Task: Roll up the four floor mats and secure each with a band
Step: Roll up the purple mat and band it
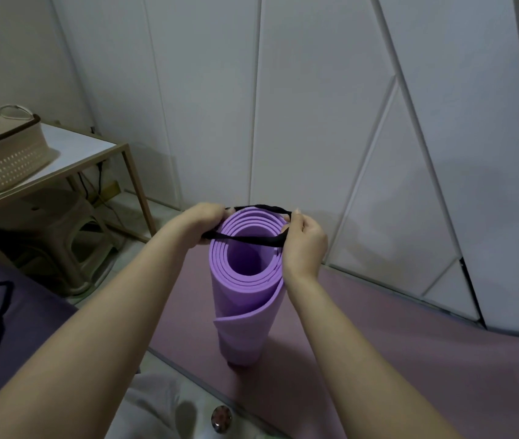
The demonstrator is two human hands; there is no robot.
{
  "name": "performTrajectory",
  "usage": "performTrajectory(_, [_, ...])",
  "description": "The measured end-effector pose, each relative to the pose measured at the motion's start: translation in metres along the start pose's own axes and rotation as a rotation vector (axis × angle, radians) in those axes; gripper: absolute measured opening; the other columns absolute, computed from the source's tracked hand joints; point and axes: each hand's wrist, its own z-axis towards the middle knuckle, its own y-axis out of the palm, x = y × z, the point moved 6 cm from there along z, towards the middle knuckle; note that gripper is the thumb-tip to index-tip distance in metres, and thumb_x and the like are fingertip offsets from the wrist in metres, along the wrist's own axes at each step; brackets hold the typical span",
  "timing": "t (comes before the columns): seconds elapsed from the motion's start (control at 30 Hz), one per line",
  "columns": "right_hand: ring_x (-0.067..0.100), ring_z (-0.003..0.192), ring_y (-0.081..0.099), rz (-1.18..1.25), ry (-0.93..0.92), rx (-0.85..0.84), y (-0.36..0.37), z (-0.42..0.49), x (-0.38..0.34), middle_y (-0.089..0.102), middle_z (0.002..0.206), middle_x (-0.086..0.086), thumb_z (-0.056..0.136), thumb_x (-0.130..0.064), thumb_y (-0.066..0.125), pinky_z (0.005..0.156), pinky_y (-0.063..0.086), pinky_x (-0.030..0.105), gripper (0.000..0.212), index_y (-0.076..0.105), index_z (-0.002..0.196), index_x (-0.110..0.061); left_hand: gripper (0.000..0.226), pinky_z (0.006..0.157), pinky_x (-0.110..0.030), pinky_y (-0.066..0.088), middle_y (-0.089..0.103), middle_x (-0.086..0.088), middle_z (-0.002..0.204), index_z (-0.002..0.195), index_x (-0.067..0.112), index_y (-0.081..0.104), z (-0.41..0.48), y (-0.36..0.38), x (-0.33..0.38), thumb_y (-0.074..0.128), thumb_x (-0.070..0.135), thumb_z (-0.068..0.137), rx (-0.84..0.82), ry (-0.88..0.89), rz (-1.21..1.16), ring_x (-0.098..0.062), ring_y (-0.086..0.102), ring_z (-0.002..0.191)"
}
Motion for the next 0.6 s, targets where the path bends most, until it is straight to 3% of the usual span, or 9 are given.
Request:
performTrajectory(0.1, [0.012,0.054,0.047,-0.009,0.025,0.019,0.001,0.003,0.003,0.057,0.061,0.0,0.097,-0.017,0.047,0.05,0.034,0.015,0.037,0.065,0.072,0.003,0.024,0.056,-0.028,0.045,0.057,-0.01,0.064,0.079,0.004,0.059,0.004,0.006,-0.011,0.041,0.012,0.093,-0.091,-0.05,-0.013,-0.023,0.053,0.054])
performTrajectory(0.27, [0.008,0.052,0.047,-0.013,0.051,0.025,0.006,0.003,0.002,0.058,0.062,0.003,0.096,-0.013,0.046,0.05,0.035,0.012,0.035,0.067,0.071,-0.003,0.023,0.055,-0.028,0.046,0.059,-0.011,0.066,0.095,0.002,0.061,0.008,0.002,-0.015,0.041,0.014,0.093,-0.112,-0.038,0.038,-0.024,0.055,0.052])
performTrajectory(0.43, [0.016,0.06,0.05,-0.03,0.068,0.036,0.01,0.005,0.001,0.06,0.064,0.006,0.096,-0.013,0.045,0.053,0.034,0.015,0.035,0.071,0.077,-0.001,0.027,0.05,-0.024,0.049,0.059,-0.007,0.055,0.076,0.001,0.059,0.003,0.0,-0.026,0.041,0.006,0.096,-0.147,-0.096,-0.173,-0.019,0.056,0.047])
performTrajectory(0.5, [0.017,0.065,0.054,-0.041,0.079,0.035,0.014,0.006,0.0,0.064,0.069,0.01,0.096,-0.013,0.045,0.058,0.036,0.024,0.035,0.071,0.077,0.001,0.028,0.049,-0.024,0.047,0.057,-0.008,0.055,0.072,0.001,0.058,0.003,-0.003,-0.027,0.043,0.004,0.096,-0.143,-0.055,-0.211,-0.02,0.054,0.048])
performTrajectory(0.6, [0.018,0.067,0.056,-0.057,0.09,0.033,0.019,0.007,0.0,0.07,0.077,0.014,0.095,-0.014,0.046,0.062,0.038,0.027,0.035,0.071,0.077,0.003,0.021,0.043,-0.021,0.042,0.054,-0.007,0.059,0.075,0.008,0.051,-0.002,-0.012,-0.025,0.048,0.002,0.095,-0.061,0.075,-0.227,-0.017,0.051,0.048])
